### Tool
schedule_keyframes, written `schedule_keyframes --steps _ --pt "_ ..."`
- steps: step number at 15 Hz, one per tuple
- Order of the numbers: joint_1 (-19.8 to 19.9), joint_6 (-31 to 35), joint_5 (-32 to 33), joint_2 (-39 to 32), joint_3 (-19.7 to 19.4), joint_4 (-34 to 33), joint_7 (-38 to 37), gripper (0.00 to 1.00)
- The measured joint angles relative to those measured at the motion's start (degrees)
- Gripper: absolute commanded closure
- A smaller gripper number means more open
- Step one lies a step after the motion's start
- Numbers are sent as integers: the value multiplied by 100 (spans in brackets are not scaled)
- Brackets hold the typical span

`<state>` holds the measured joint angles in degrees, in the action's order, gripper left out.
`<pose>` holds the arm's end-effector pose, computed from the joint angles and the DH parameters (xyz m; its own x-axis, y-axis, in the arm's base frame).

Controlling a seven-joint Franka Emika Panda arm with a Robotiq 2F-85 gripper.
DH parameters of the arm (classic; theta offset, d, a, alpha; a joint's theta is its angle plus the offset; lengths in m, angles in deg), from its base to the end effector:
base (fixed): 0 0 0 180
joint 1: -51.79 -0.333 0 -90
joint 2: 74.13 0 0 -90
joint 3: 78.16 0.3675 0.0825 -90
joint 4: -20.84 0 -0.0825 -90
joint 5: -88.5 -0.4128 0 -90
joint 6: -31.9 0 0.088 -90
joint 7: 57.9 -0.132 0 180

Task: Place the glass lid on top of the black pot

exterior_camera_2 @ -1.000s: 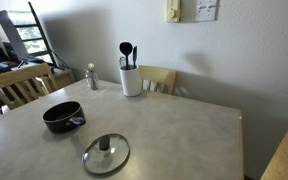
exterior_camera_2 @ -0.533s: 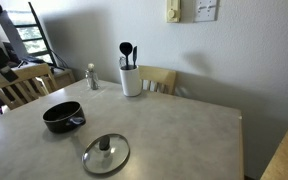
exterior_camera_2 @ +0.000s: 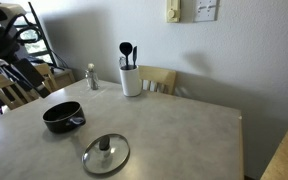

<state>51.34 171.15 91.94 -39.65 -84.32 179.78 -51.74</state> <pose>0.3643 -0.0355 0.4108 0.9655 0.0593 0.2536 0.0572 -0.9982 0.0160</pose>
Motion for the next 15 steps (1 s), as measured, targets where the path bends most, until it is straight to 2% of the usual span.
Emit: schedule_keyframes --steps 5,8,11,15 --pt "-7 22 20 -13 -4 1 286 0" --pt "-7 28 16 -150 -169 1 653 0" --pt "-12 27 -7 -416 -607 -47 1356 0" --pt "-59 8 -51 -910 -1368 -319 3031 0"
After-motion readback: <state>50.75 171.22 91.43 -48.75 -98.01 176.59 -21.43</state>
